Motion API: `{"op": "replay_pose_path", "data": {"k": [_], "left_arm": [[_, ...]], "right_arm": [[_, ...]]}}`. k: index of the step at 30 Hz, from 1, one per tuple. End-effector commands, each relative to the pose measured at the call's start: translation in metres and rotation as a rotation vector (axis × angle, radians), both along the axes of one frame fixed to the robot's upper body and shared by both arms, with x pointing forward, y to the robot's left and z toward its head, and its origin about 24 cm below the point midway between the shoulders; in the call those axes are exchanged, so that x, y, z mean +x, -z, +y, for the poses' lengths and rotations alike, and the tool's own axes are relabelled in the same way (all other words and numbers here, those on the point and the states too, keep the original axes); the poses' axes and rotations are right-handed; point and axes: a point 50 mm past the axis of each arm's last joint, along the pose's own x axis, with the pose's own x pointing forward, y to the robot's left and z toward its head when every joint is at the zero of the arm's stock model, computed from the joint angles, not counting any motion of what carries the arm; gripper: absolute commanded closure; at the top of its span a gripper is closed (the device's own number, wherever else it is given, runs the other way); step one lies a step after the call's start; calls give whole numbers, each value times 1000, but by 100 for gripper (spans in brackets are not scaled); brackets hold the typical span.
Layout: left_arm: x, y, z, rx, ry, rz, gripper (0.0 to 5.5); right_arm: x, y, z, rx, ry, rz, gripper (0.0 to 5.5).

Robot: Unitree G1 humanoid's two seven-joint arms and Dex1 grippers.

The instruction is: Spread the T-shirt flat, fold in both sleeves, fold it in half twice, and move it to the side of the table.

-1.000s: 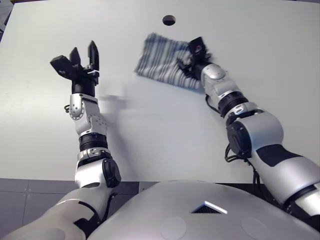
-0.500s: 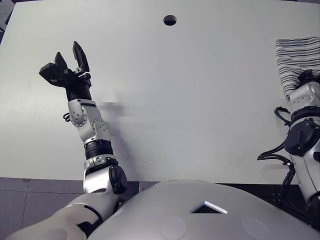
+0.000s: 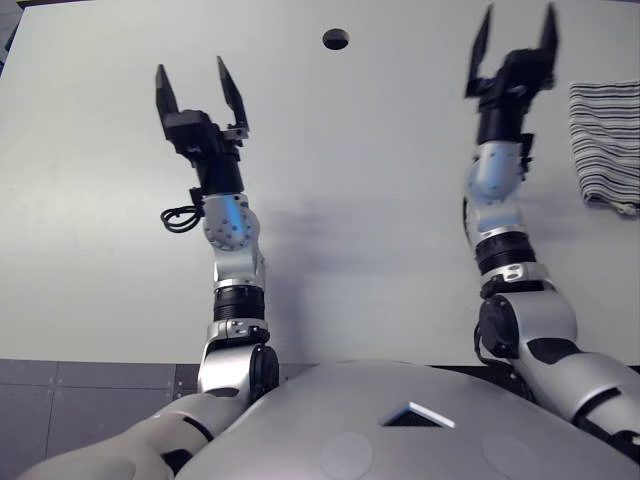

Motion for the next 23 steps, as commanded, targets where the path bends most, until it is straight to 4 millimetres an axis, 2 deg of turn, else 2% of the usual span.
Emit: {"op": "replay_pose_path", "data": {"k": [1,3,8,13,17,23], "left_arm": [[5,8,-7,54,30,5,133],[5,9,-5,57,15,-12,104],[12,19,5,-27,-55,11,40],[9,33,10,-70,-65,52,40],[8,40,10,-63,-43,77,37],[10,44,8,-40,-32,99,37]], "right_arm": [[-5,14,24,-33,-64,48,193],[-4,16,26,-40,-74,52,193],[-1,22,14,6,-34,76,193],[-11,36,2,36,-33,100,193],[-16,37,-4,14,-30,67,119],[-24,49,-12,-3,16,96,119]]}}
